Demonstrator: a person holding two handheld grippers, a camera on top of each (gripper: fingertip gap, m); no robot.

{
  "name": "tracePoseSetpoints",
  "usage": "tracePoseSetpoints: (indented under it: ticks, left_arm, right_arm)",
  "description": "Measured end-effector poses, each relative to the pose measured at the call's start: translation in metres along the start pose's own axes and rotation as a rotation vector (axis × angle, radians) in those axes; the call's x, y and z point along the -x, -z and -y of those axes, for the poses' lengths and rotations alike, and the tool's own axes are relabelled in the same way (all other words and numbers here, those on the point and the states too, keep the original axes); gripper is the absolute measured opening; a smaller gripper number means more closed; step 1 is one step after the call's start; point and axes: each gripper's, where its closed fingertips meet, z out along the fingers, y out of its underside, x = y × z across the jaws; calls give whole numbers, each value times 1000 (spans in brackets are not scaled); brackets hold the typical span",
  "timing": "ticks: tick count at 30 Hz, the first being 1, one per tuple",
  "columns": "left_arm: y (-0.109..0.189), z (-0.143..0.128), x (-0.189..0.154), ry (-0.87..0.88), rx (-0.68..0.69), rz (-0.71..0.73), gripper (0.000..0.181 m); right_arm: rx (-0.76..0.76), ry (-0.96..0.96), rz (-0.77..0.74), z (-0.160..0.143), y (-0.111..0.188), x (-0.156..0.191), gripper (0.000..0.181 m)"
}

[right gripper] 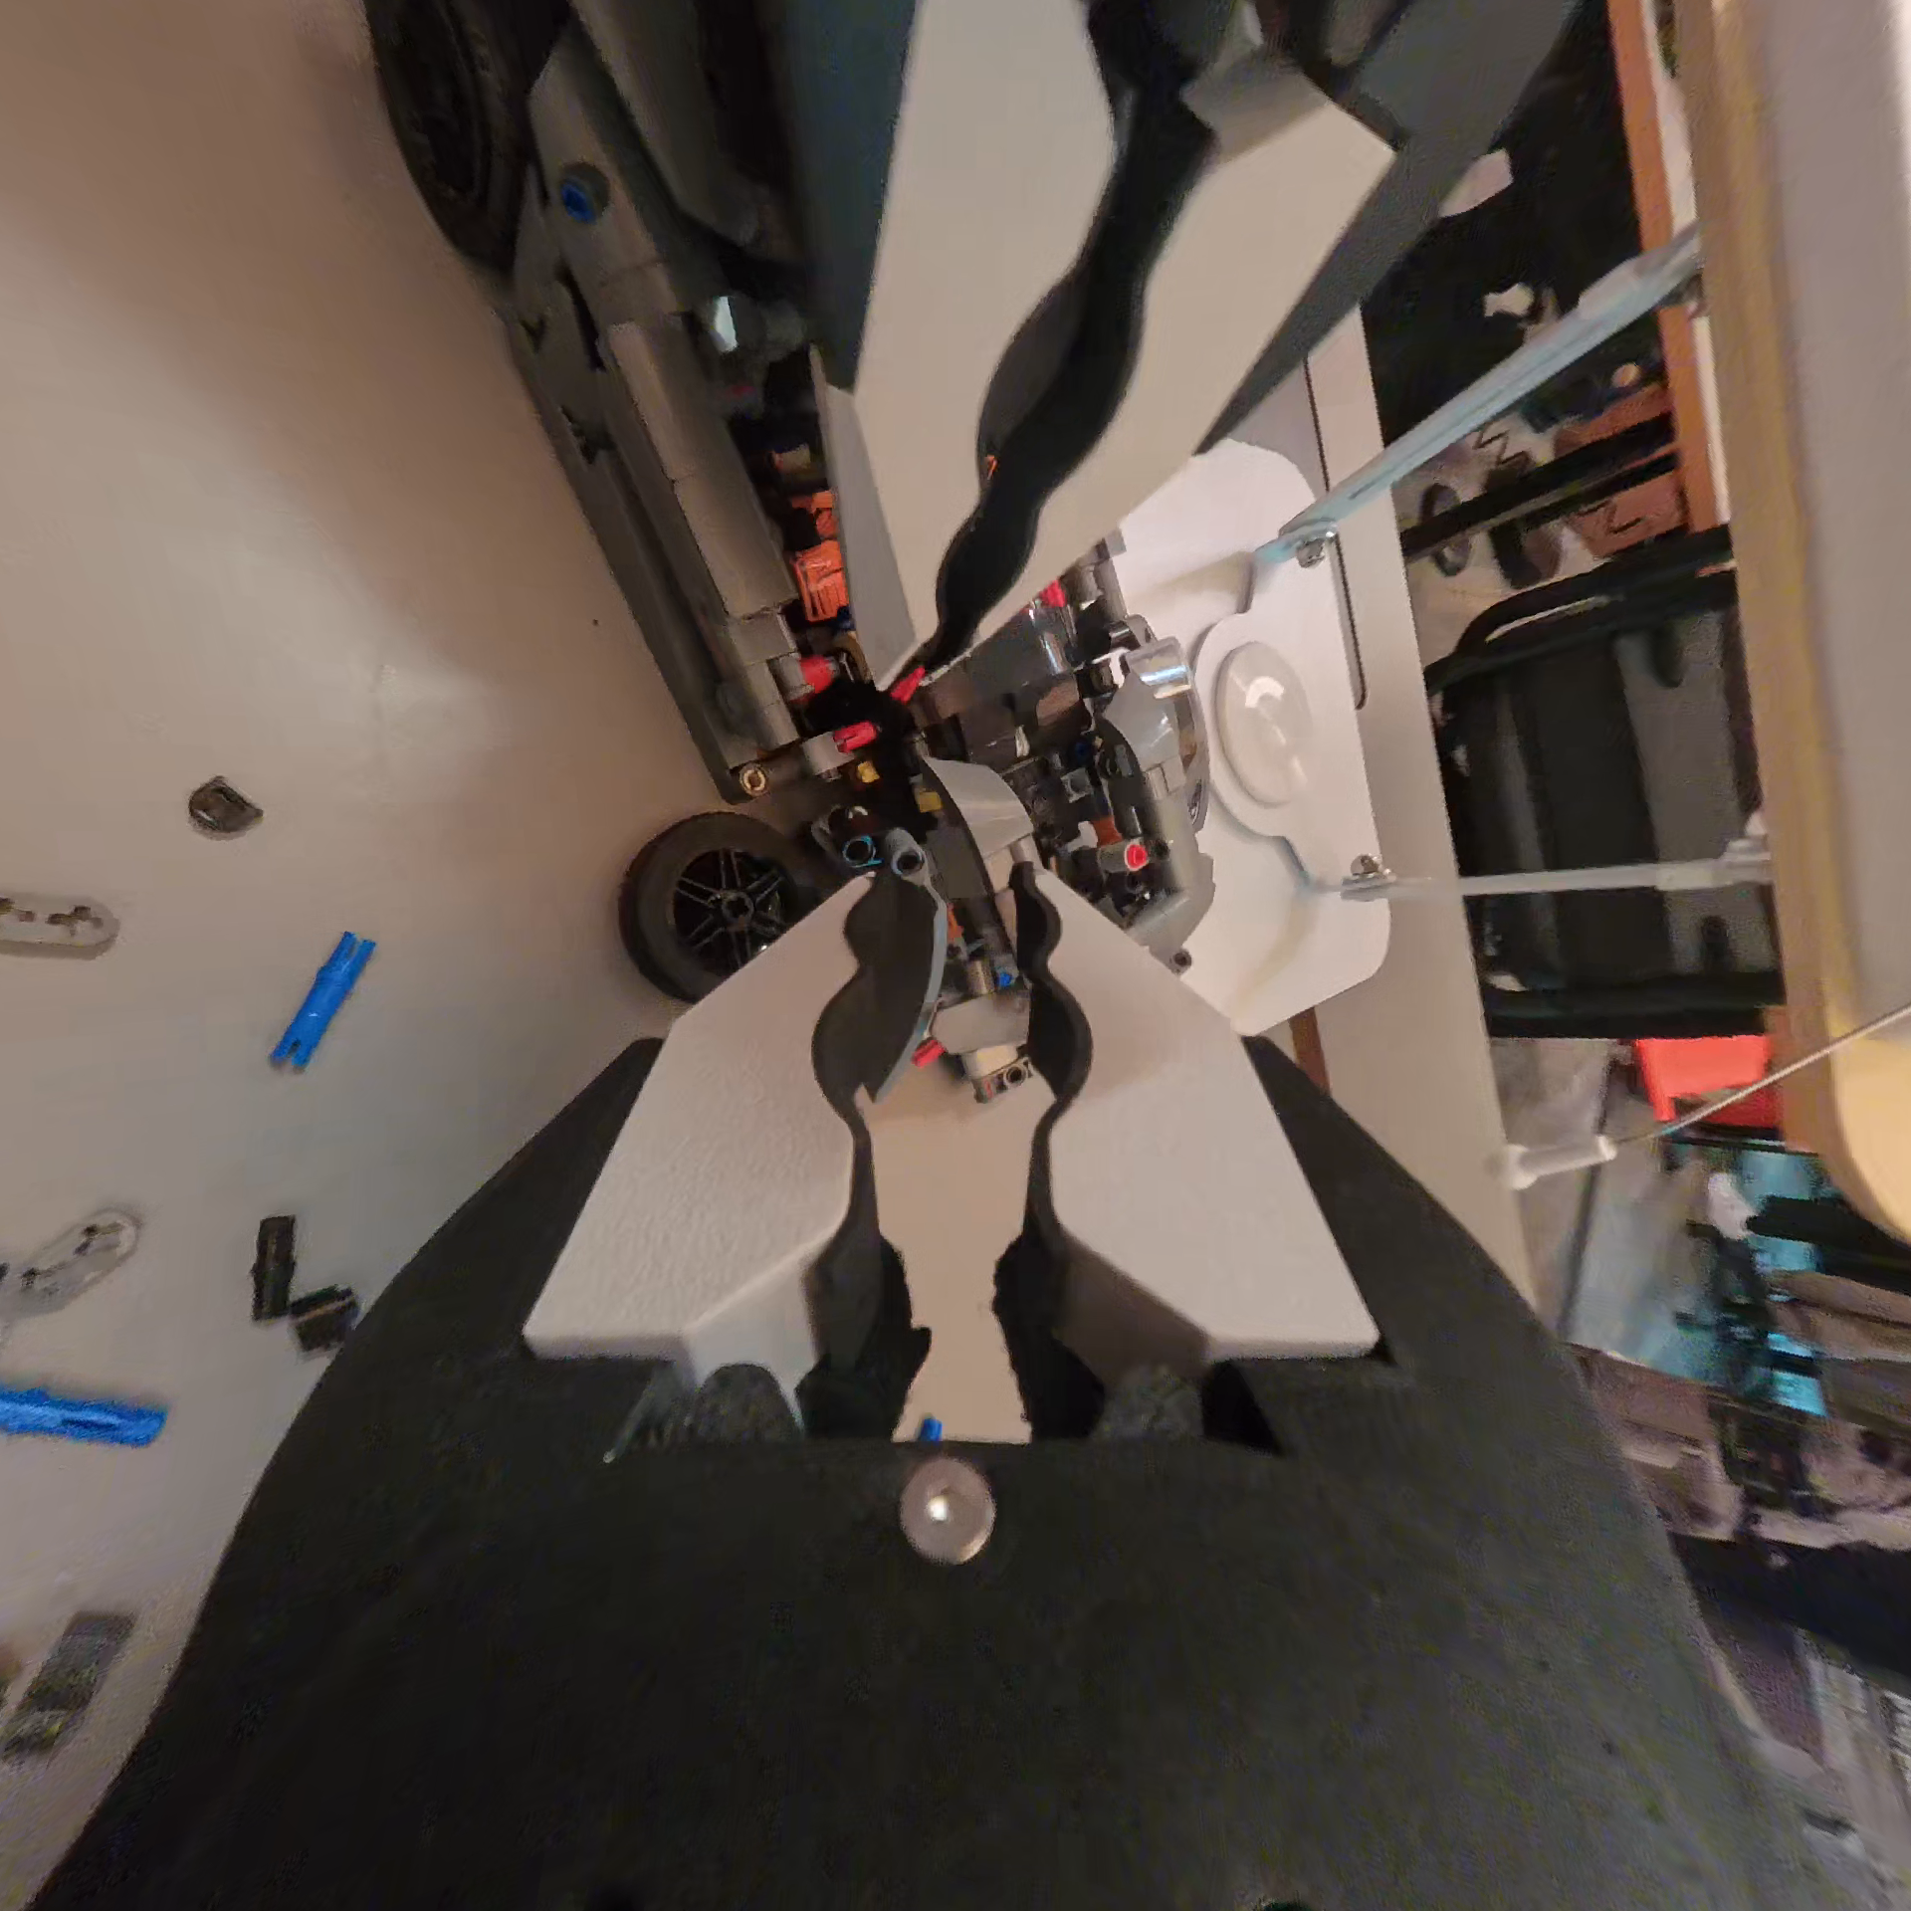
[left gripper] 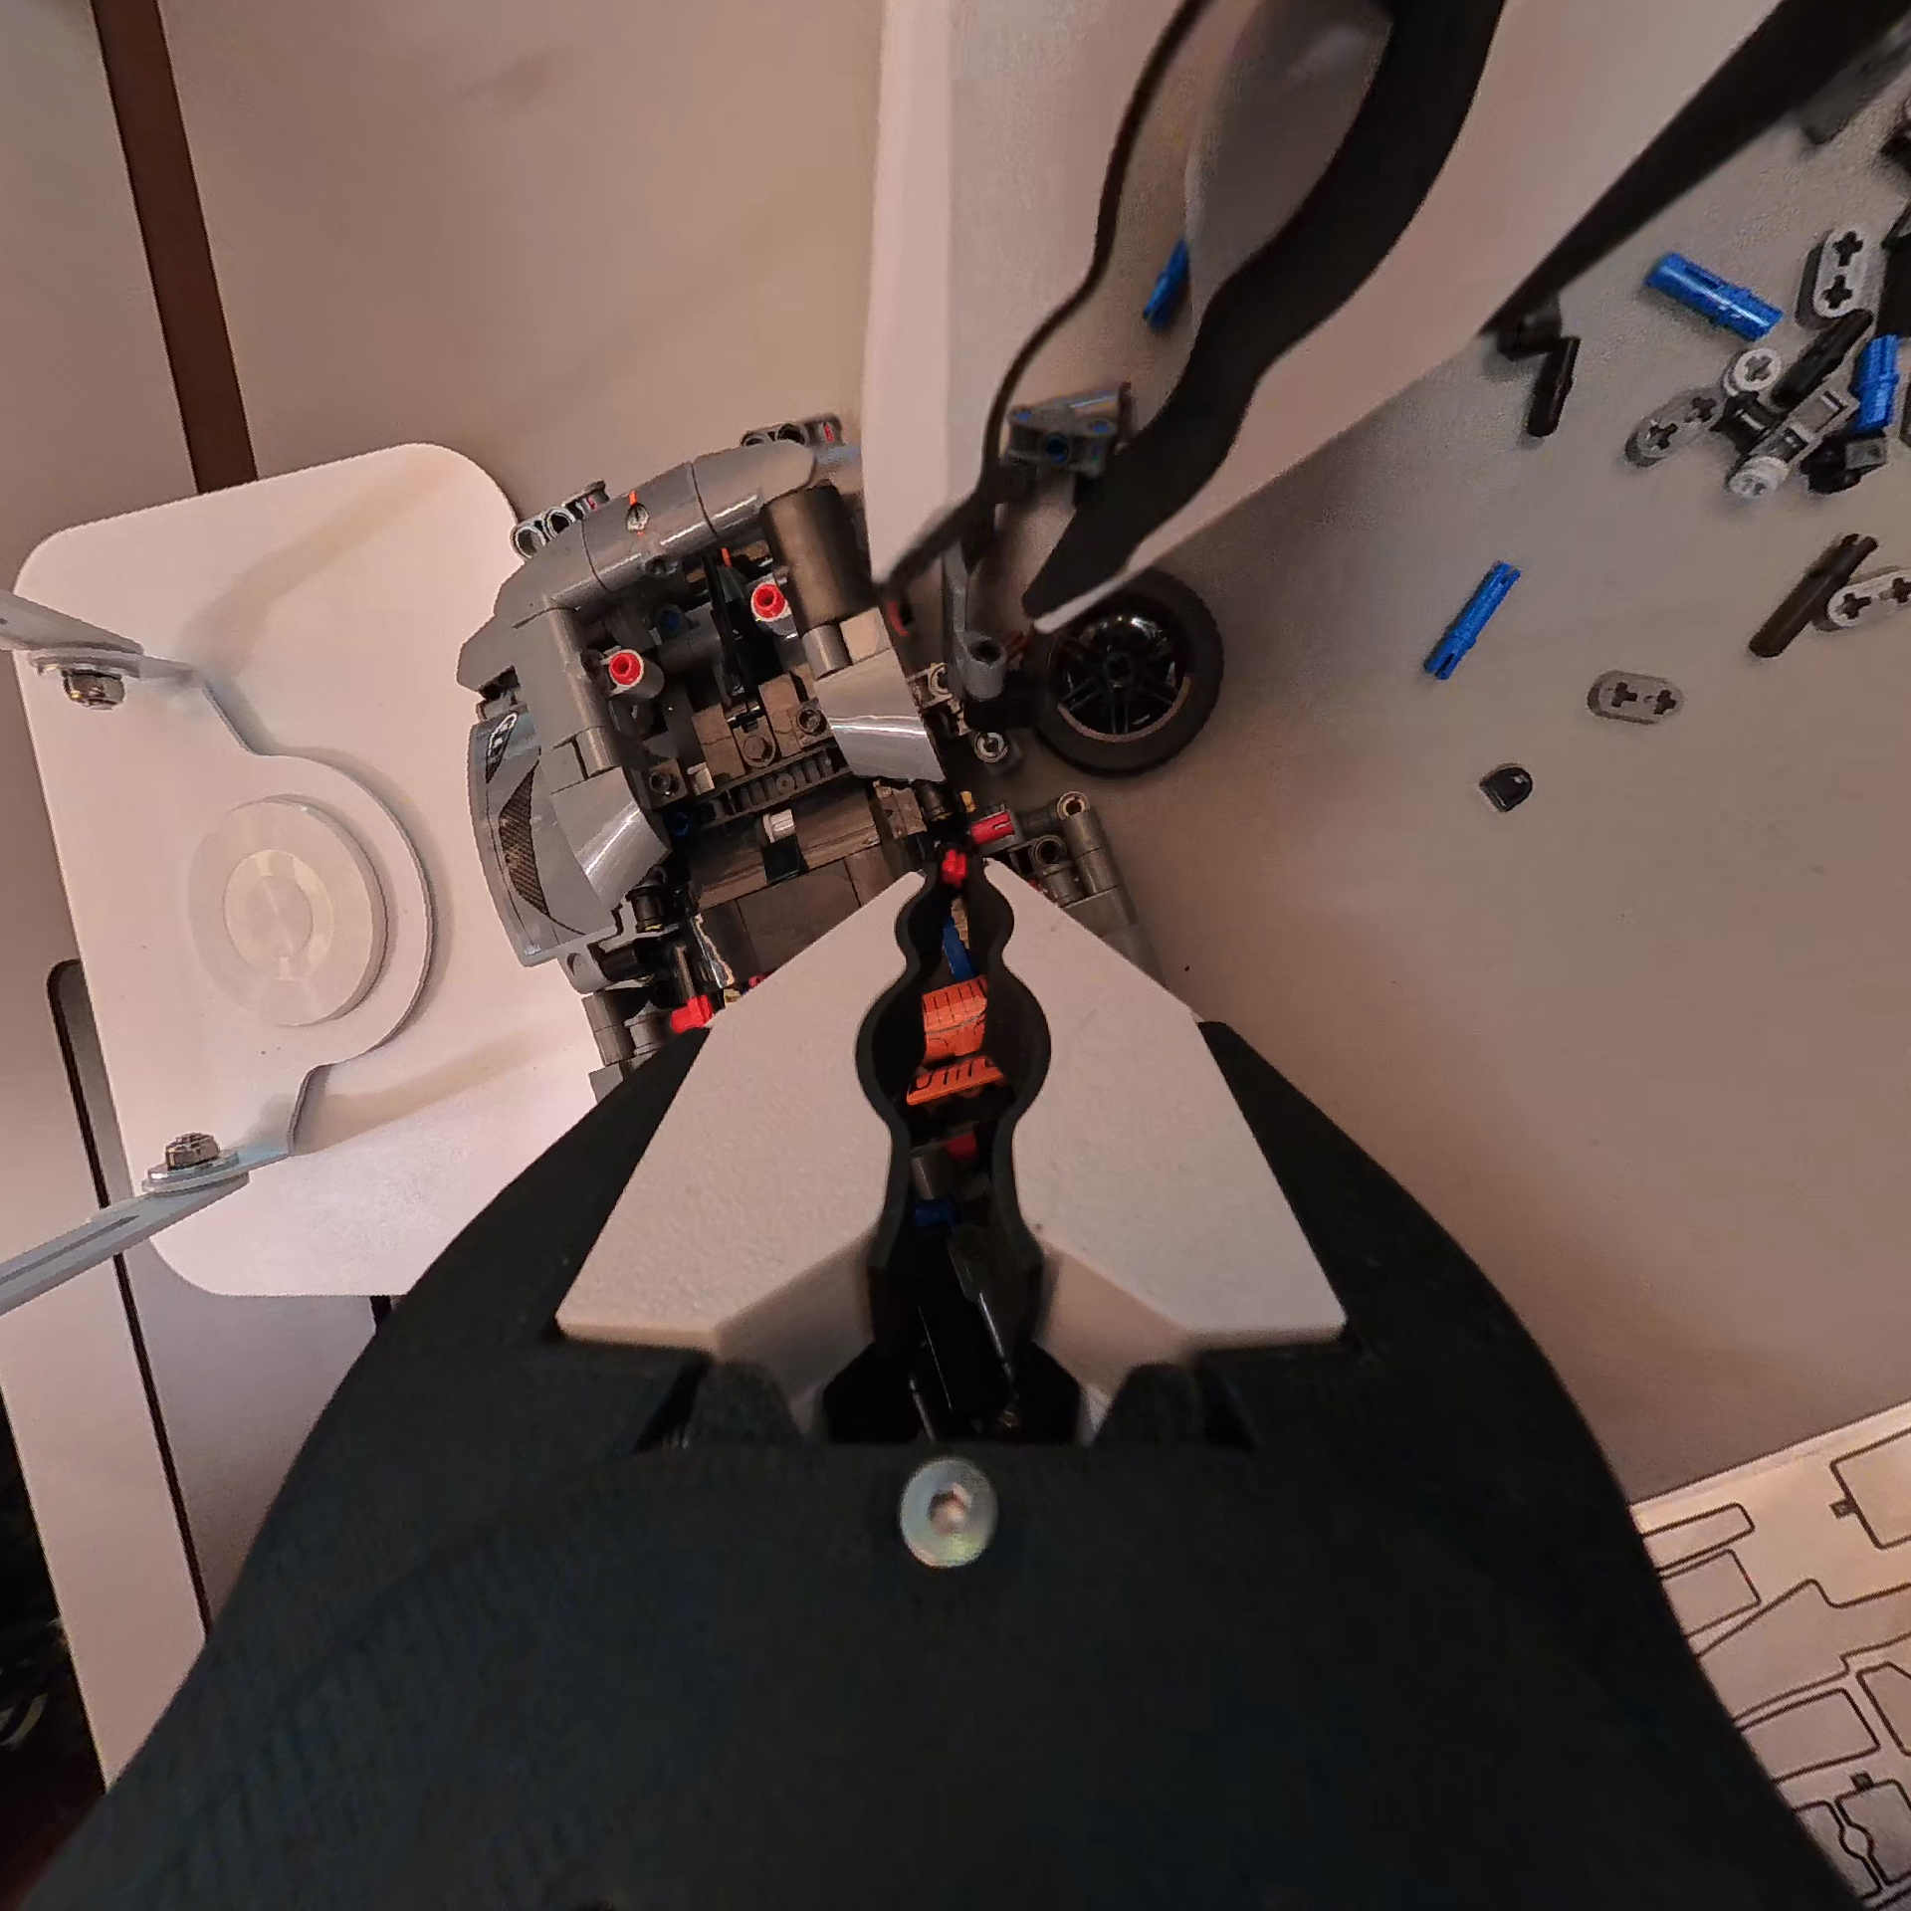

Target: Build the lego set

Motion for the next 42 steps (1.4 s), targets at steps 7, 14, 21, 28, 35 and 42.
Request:
tracePoseSetpoints:
  ticks: [7, 14, 21, 28, 35, 42]
  left_arm:
    - [0, 0, 0, 1, -1, -1, 1]
    - [0, 0, 0, -1, 1, 0, 1]
    - [0, 0, 0, 1, -1, -2, 1]
    - [0, 0, 0, 5, -4, -6, 1]
    - [0, 0, 0, 8, -6, -10, 1]
    - [1, 0, 0, 8, -7, -10, 1]
  right_arm:
    - [6, -39, 42, -7, -10, 6, 12]
    - [3, -34, 50, -5, -19, 12, 6]
    - [-35, -2, 33, 5, -15, 15, 4]
    - [-36, 239, -178, 16, -18, 18, 4]
    - [-34, 333, -301, 20, -21, 18, 5]
    - [-25, 393, -366, 24, -22, 19, 5]
